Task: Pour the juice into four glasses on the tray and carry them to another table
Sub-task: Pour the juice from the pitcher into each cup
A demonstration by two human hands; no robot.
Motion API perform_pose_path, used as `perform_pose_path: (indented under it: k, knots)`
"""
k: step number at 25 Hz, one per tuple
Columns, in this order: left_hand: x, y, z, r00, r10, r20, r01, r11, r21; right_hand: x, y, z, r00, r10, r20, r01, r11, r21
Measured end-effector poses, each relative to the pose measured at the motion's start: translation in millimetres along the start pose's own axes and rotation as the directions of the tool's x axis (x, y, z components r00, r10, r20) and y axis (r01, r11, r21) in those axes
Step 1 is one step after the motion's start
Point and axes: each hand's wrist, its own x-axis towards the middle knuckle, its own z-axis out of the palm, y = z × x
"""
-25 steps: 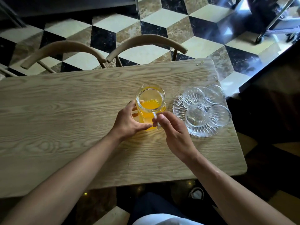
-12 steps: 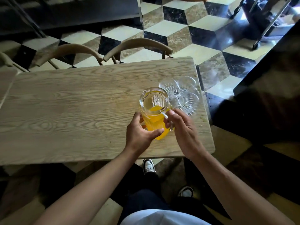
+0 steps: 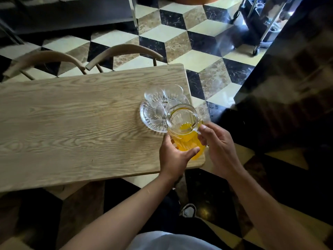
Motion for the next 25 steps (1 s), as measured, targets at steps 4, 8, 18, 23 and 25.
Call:
perform_pose_path:
  k: [4,8,18,23,25]
  knots:
    - [17.7,-1.9,33.4,0.998,-0.033,0.062,0.037,0.997,-0.068,20.6,0.4,-21.1,0.996,0.037,-0.076,-0.044,0.995,-0.093]
    - [44.5,-7.3,50.6,0.981,-0.050,0.188,0.069,0.993,-0.096,46.3,3.8,-32.4,0.991,0.058,-0.121,-0.070,0.993,-0.095]
    - [77.4,-31.1,72.9,0.926,-0.192,0.326,0.253,0.955,-0.155,92.7,20.5,-51.6,0.992,0.117,-0.047,-0.126,0.943,-0.309]
    - [86.5,-41.9,82.6,0.908,-0.284,0.308,0.358,0.907,-0.220,115.1,29.7,-53.5,0.984,0.178,0.015,-0.155,0.891,-0.426]
    - [89.6,-41.2,88.6,0.899,-0.325,0.295,0.403,0.876,-0.264,125.1,32.2,-53.7,0.982,0.181,0.048,-0.136,0.866,-0.481]
